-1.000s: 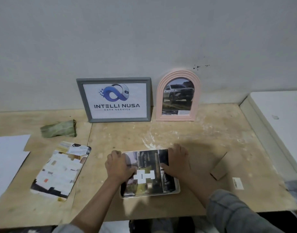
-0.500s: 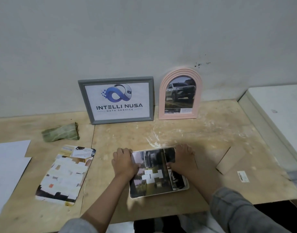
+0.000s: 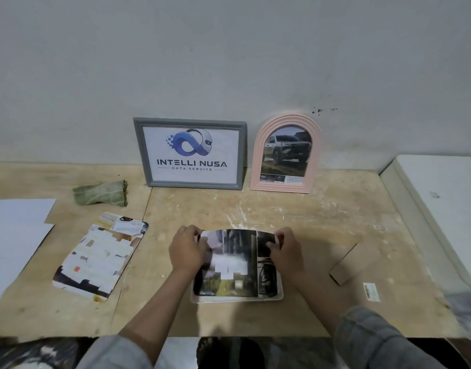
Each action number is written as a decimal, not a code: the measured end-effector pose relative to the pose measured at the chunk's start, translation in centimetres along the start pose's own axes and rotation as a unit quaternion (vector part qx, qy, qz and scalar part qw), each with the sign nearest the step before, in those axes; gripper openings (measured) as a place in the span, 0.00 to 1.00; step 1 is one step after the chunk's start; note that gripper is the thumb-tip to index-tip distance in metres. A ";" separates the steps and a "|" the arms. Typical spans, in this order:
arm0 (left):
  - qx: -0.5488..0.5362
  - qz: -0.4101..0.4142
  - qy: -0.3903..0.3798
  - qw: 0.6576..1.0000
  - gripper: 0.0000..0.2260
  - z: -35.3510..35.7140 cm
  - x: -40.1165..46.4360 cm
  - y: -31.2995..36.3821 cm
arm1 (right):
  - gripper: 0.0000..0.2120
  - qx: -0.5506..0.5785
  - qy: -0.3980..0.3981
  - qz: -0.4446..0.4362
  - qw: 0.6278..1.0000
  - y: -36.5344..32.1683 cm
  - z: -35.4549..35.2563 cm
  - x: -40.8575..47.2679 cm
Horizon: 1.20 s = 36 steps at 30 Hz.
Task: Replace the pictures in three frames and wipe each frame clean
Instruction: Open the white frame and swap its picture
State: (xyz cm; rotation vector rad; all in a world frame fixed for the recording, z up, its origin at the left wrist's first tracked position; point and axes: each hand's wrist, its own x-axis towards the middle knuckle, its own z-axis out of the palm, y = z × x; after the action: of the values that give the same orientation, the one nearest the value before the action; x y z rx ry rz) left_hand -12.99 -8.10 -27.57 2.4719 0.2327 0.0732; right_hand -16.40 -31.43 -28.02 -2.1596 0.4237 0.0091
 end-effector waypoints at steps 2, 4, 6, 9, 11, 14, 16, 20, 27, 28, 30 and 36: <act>-0.048 -0.009 -0.001 0.999 0.04 -0.2 -0.1 0.1 | 0.08 0.037 0.013 0.027 0.999 0.0 -0.2 0.2; -0.094 -0.014 -0.008 0.995 0.06 -0.4 -0.2 0.1 | 0.07 0.039 -0.008 0.038 0.998 0.4 -0.4 0.3; -0.135 -0.015 -0.005 0.991 0.05 -0.6 -0.2 0.4 | 0.06 0.005 -0.048 0.022 0.999 0.8 -0.7 0.3; -0.215 -0.082 0.004 0.973 0.06 -1.1 -0.3 0.6 | 0.09 -0.003 -0.067 0.004 0.998 0.4 -1.1 0.5; -0.242 -0.132 -0.023 0.961 0.06 -1.3 -0.1 -0.1 | 0.13 0.009 -0.044 0.007 0.999 -0.5 -1.0 1.2; -0.259 -0.184 -0.091 0.944 0.12 -1.9 -0.2 -1.5 | 0.05 0.053 -0.032 0.018 0.998 -2.5 0.0 2.6; -0.271 -0.215 -0.091 0.934 0.17 -2.5 -0.2 -2.6 | 0.02 0.087 -0.046 0.022 0.995 -4.3 1.1 3.5; -0.322 -0.264 -0.010 0.909 0.18 -6.7 0.7 -6.5 | 0.04 0.113 -0.110 0.037 0.987 -9.6 6.0 4.4; -0.324 -0.369 0.140 0.860 0.09 -15.6 1.8 -15.9 | 0.09 0.053 -0.230 -0.006 0.972 -19.1 18.8 2.1; -0.328 -0.382 0.160 0.849 0.07 -17.0 2.0 -17.9 | 0.09 0.036 -0.242 -0.025 0.969 -21.0 21.4 1.7; -0.316 -0.402 0.184 0.840 0.04 -19.8 2.1 -20.8 | 0.10 -0.002 -0.256 -0.057 0.965 -24.4 26.1 0.9; -0.318 -0.420 0.218 0.822 0.21 -25.5 2.7 -28.2 | 0.13 -0.065 -0.313 -0.126 0.939 -31.6 37.6 -2.3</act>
State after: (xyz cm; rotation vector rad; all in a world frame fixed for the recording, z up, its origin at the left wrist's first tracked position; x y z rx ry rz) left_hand -17.38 29.67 -24.78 1.4815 1.2499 0.2846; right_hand -3.41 15.91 -24.81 -2.1813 -0.2294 0.5787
